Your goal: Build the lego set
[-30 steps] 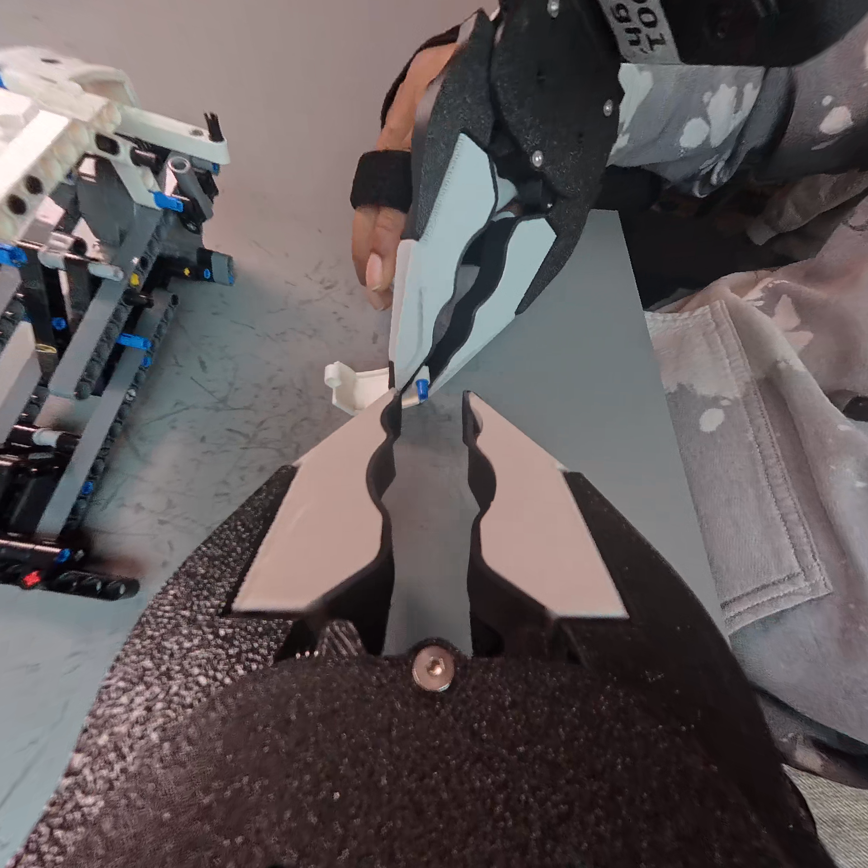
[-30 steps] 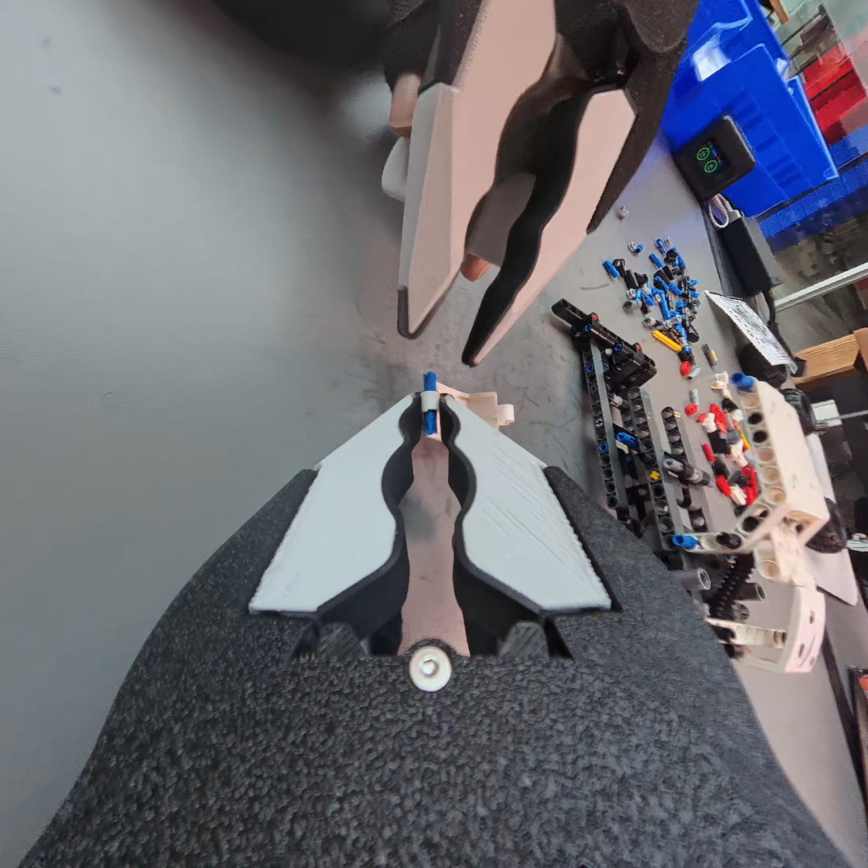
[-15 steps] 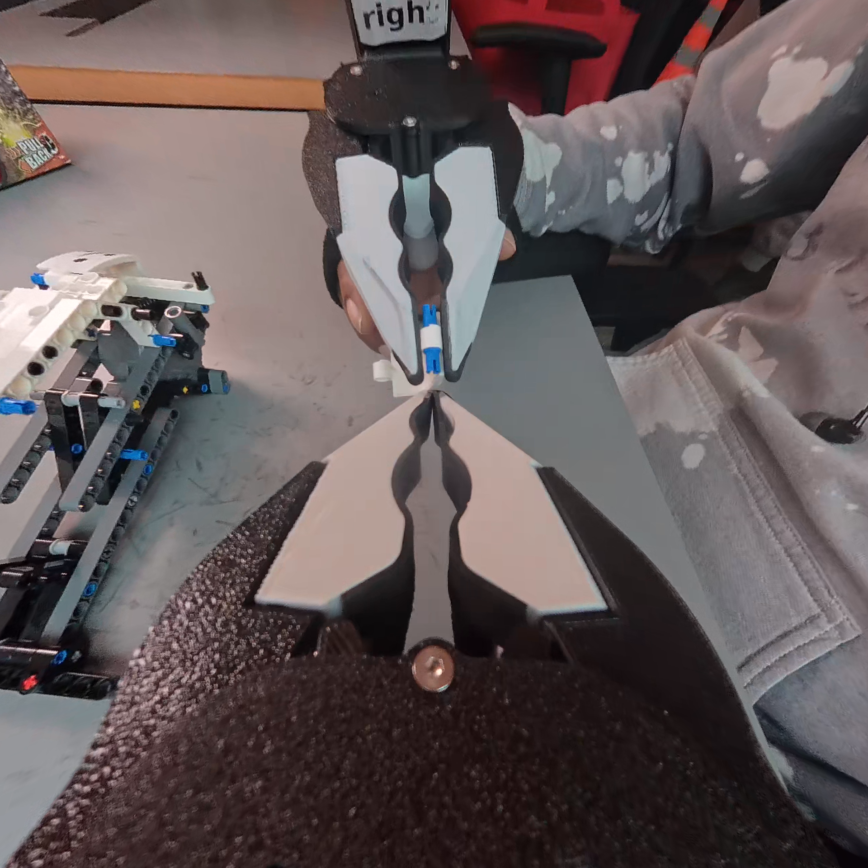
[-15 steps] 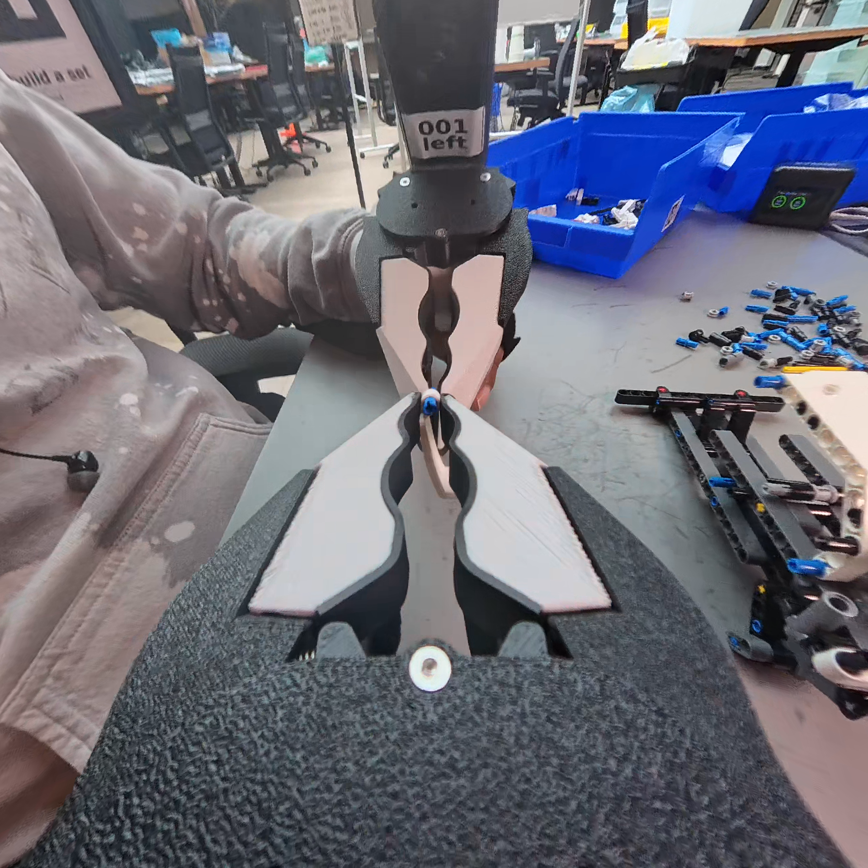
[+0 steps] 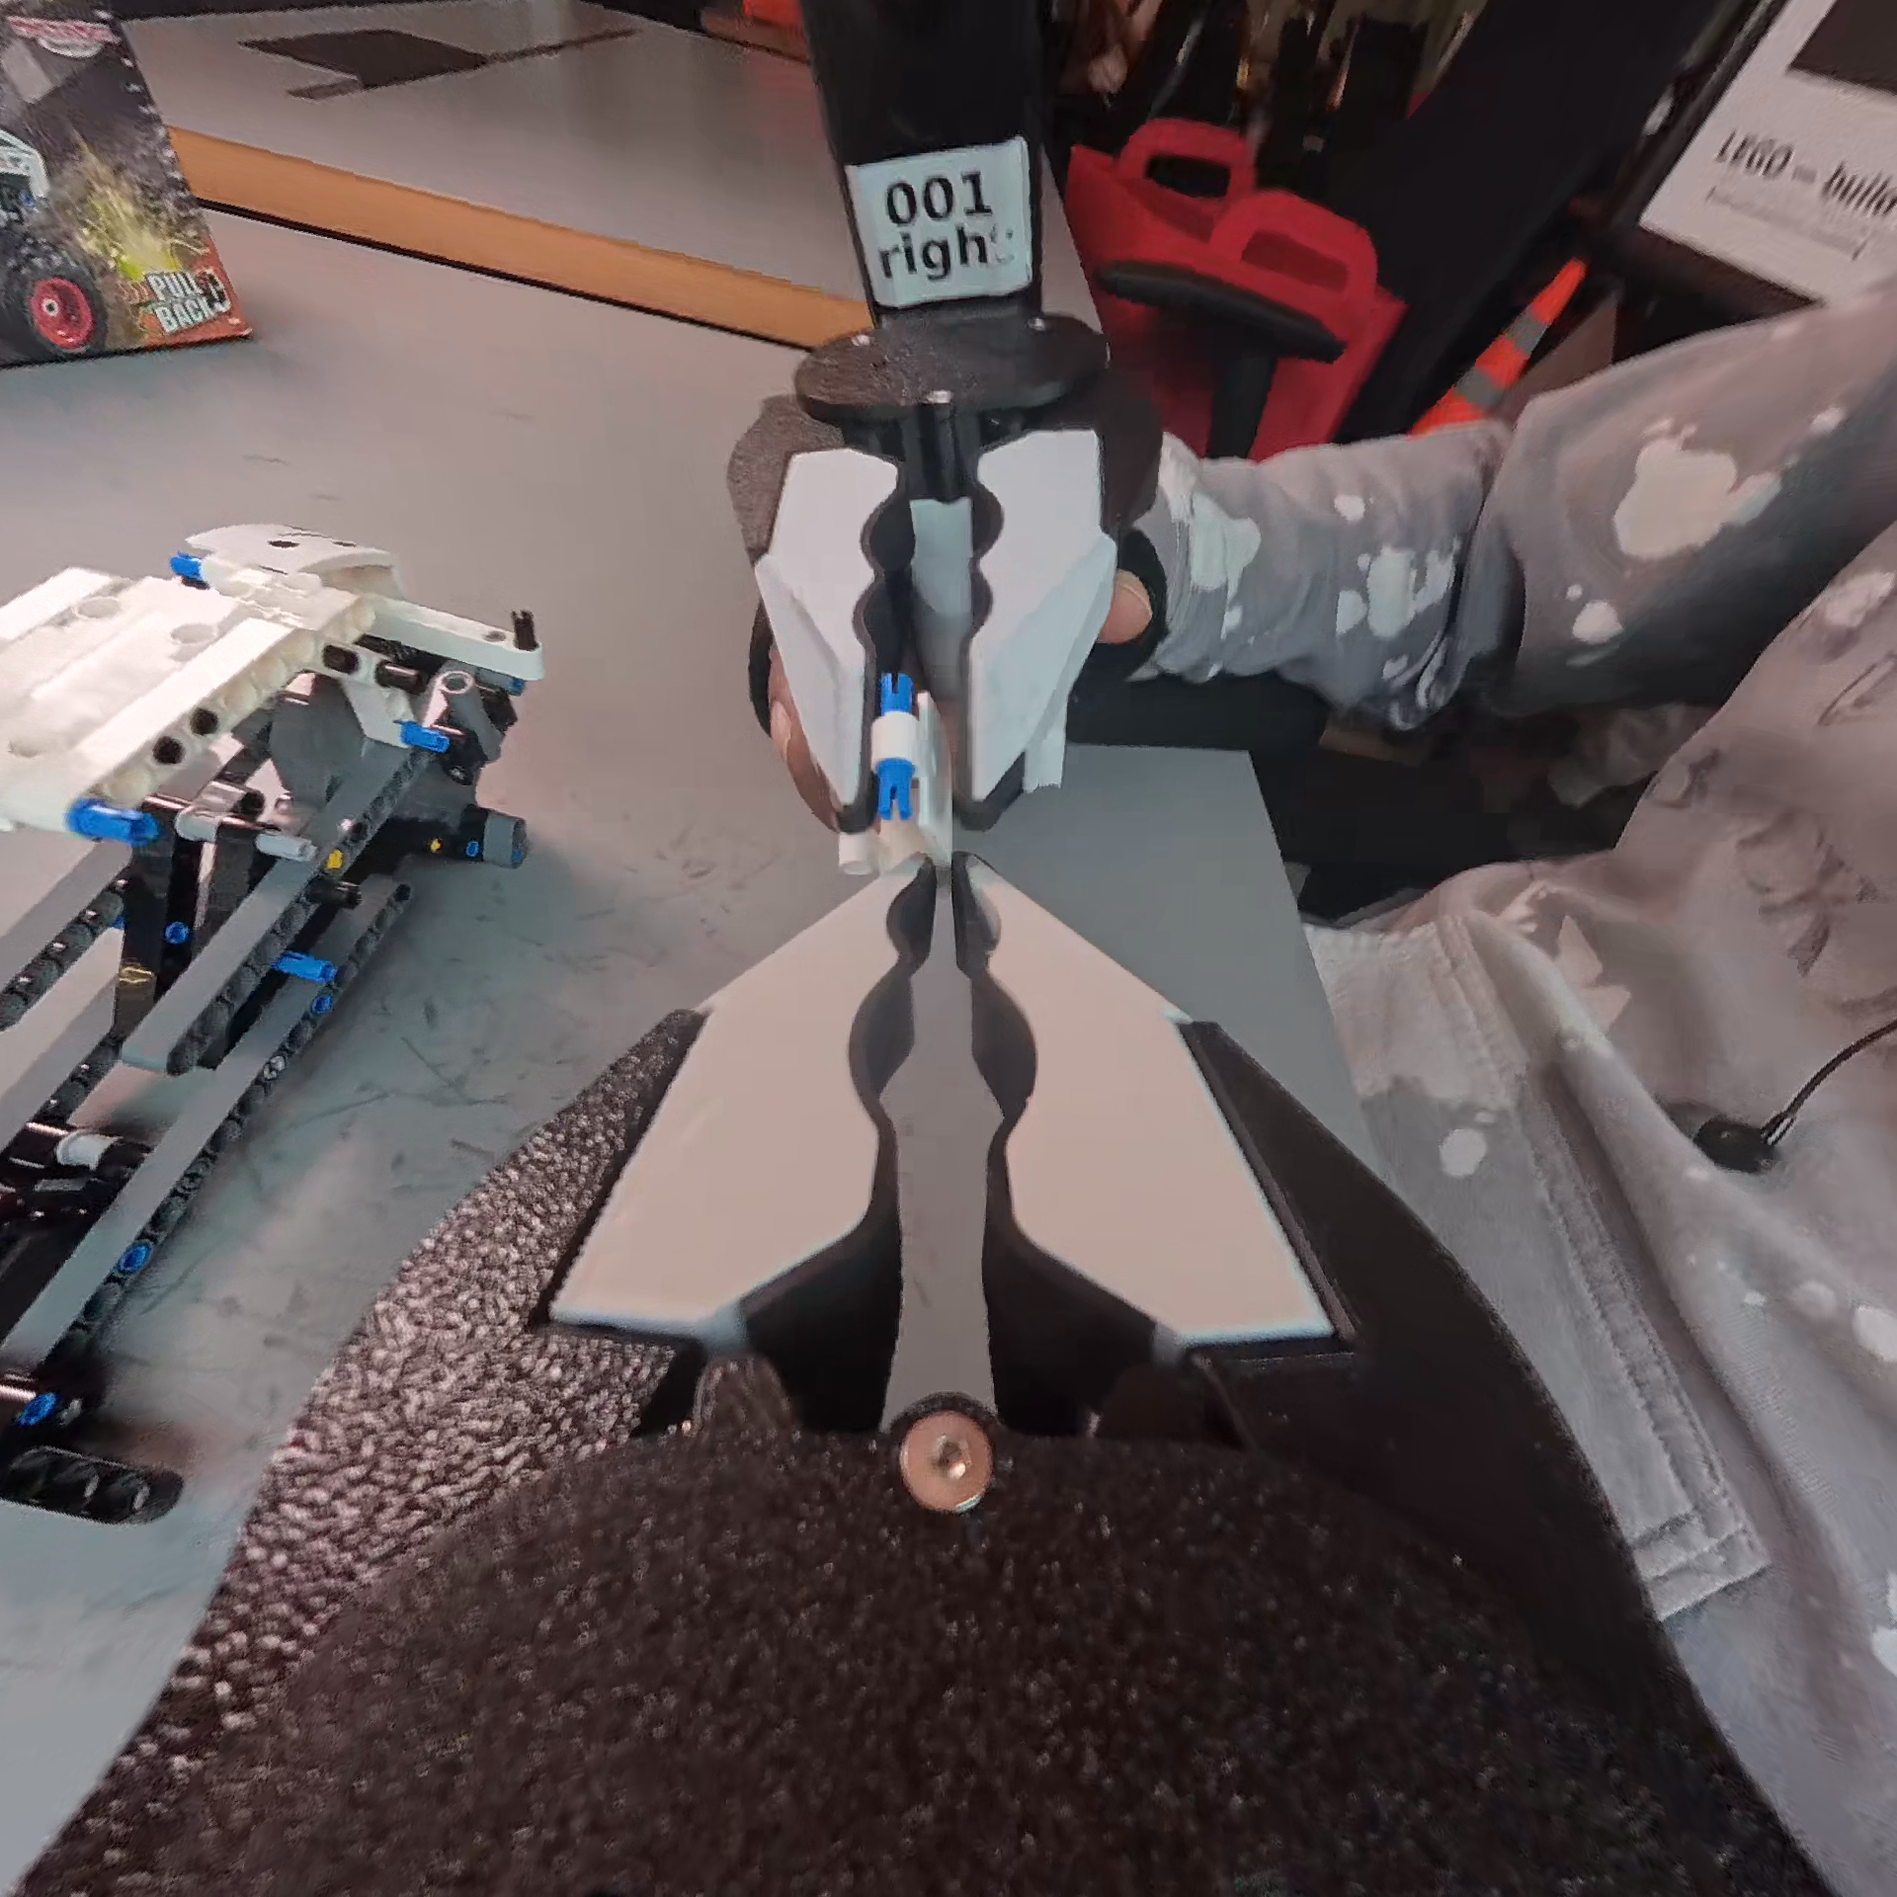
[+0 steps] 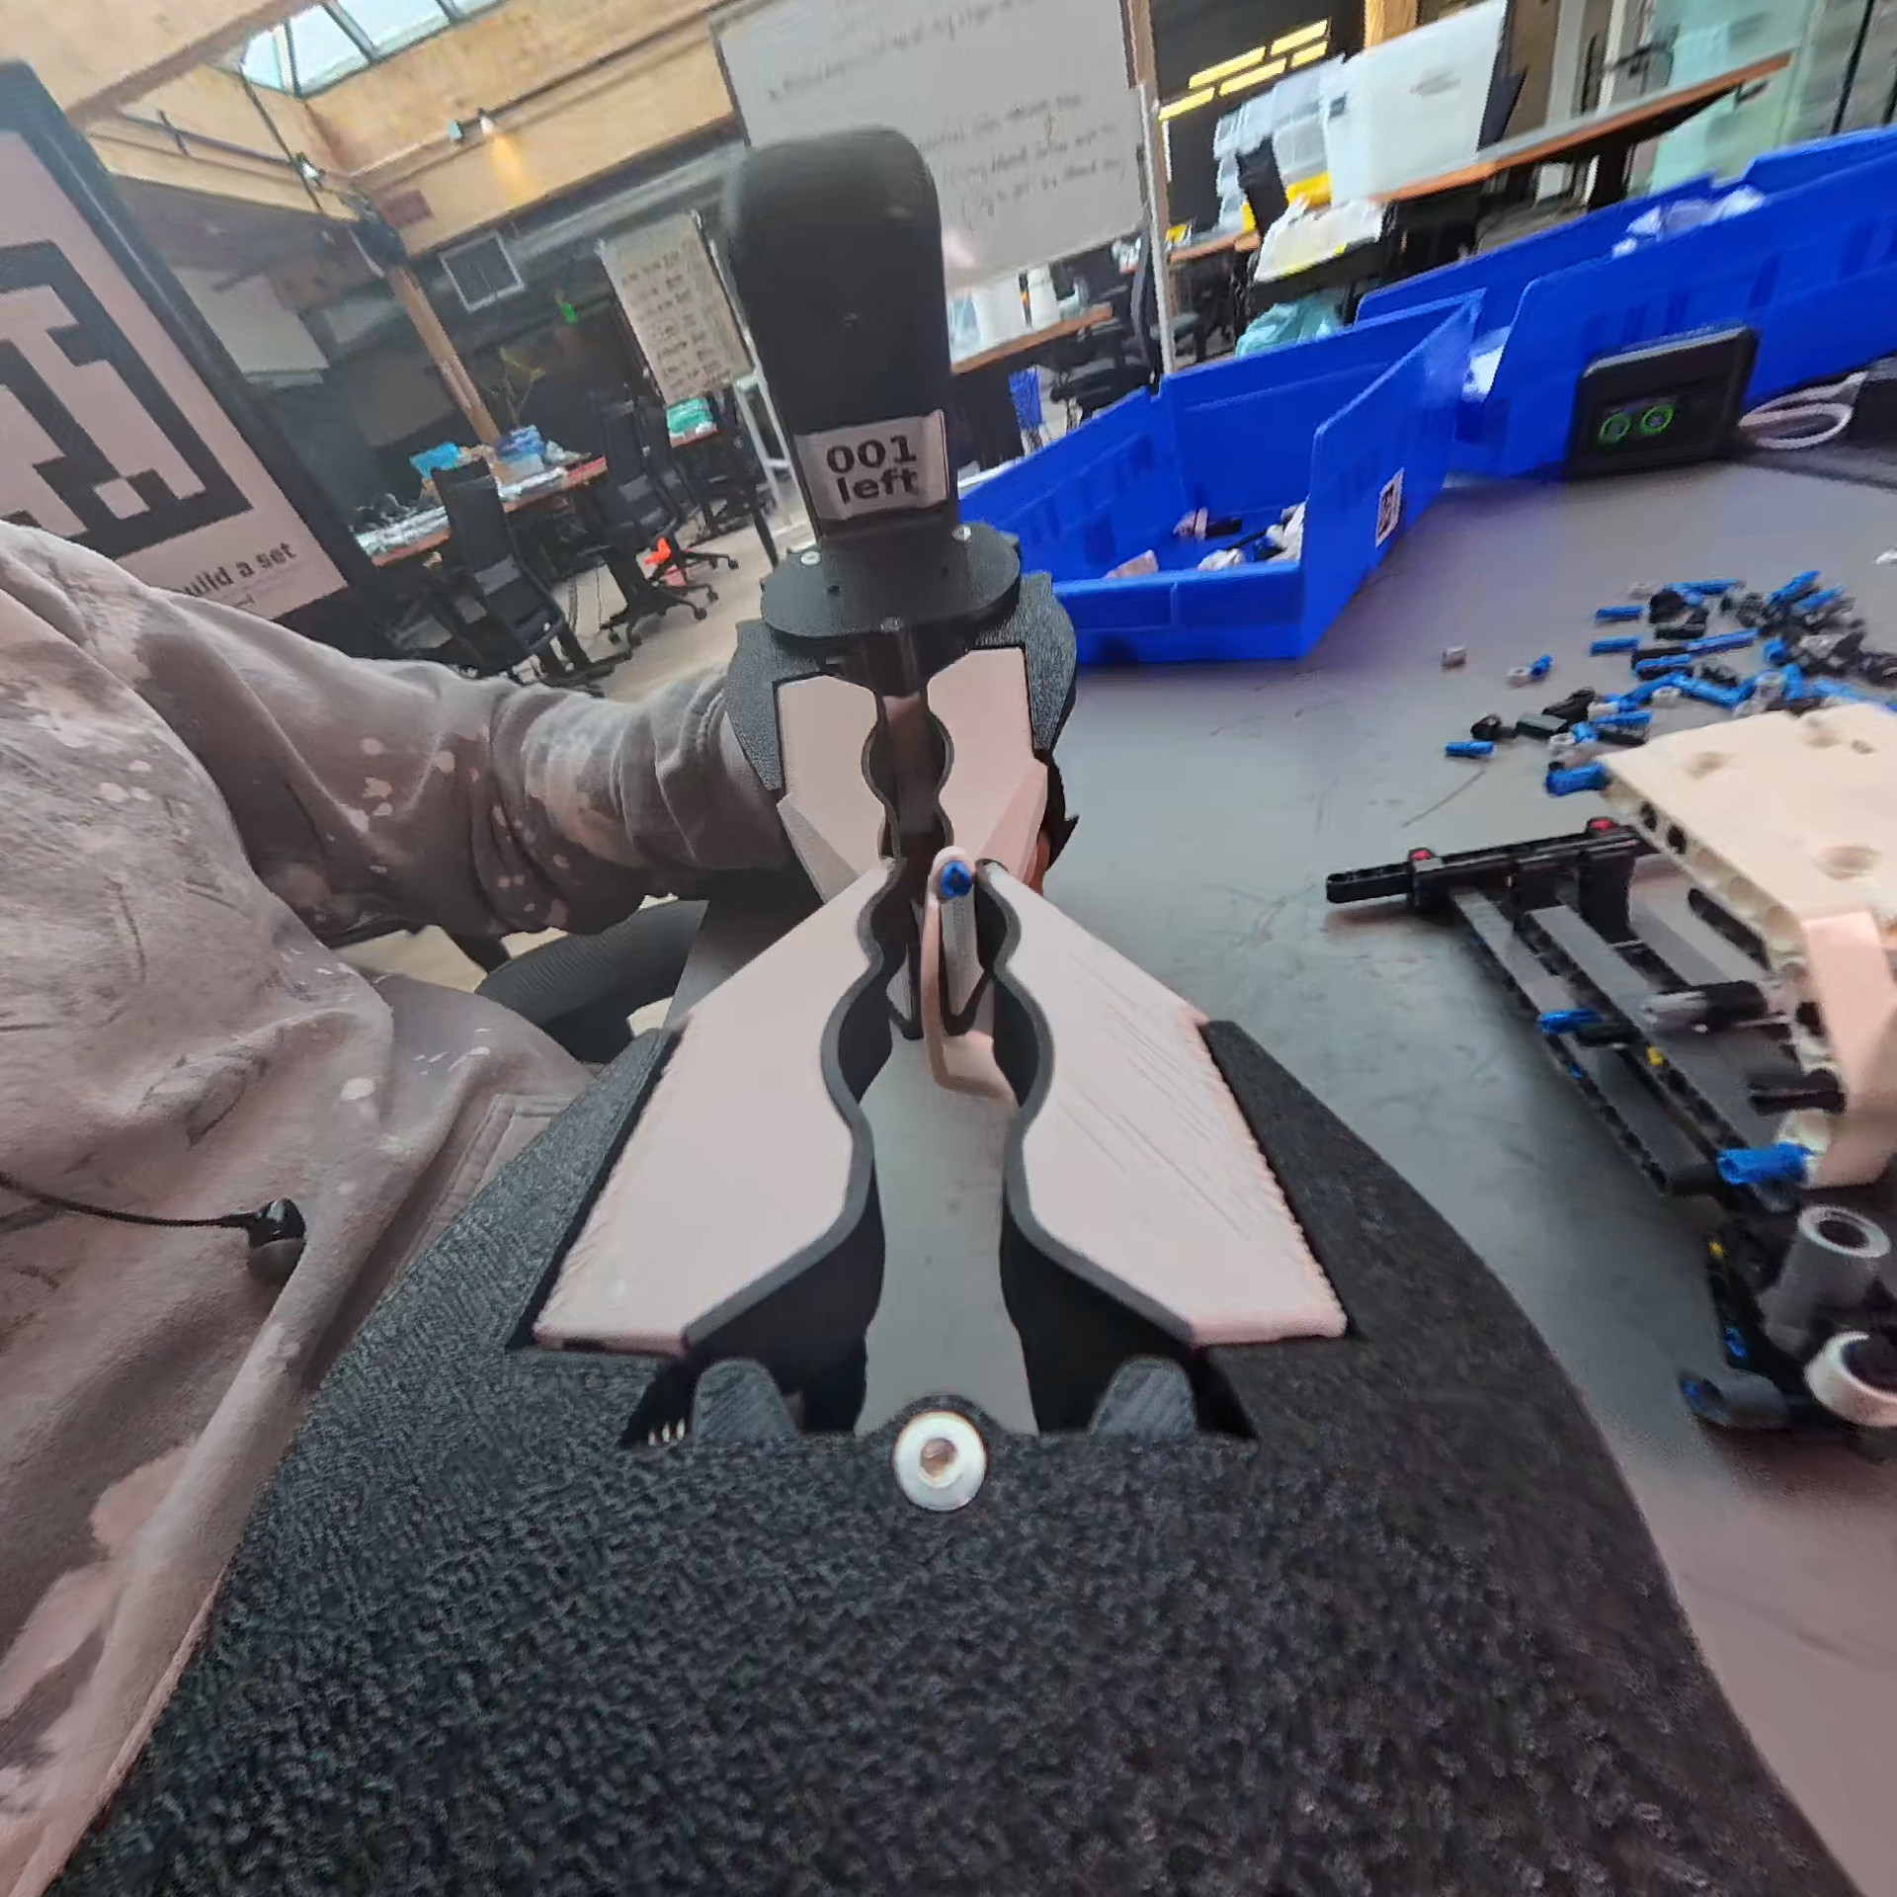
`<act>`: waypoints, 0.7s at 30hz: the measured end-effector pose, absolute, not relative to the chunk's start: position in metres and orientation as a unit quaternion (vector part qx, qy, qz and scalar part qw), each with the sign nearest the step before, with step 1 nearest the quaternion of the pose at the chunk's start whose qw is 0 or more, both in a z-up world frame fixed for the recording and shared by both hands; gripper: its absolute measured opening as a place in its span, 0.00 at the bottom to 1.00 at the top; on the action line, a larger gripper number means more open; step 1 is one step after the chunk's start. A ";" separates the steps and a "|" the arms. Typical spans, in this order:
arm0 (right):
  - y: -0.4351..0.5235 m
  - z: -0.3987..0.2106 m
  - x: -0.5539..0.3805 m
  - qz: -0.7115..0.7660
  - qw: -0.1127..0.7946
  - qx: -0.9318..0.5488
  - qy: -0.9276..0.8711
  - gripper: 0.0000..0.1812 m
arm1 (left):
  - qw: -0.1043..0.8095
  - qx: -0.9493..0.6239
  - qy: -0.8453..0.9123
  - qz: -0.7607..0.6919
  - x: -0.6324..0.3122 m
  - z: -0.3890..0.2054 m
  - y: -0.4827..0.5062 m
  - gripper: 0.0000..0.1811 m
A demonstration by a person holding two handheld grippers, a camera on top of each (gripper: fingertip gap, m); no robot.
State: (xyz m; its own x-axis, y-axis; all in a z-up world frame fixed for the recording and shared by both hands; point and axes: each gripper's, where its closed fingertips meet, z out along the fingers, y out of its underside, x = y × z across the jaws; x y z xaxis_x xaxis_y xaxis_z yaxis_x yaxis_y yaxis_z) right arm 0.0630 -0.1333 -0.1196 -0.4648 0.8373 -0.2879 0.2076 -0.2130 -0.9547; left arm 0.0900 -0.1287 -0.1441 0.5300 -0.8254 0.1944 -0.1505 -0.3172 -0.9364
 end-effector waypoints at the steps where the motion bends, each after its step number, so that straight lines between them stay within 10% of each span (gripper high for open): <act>1: -0.130 -0.111 0.063 0.642 0.266 -0.447 -0.563 0.11 | 0.487 -0.730 0.310 -0.365 0.086 -0.138 -0.126 0.01; 12: -0.099 -0.103 0.045 0.365 0.588 -0.388 -0.609 0.22 | 0.496 -0.621 0.053 -0.604 0.039 -0.093 -0.102 0.01; 21: -0.093 -0.097 0.043 0.295 0.646 -0.377 -0.594 0.14 | 0.464 -0.613 0.041 -0.639 0.054 -0.097 -0.100 0.01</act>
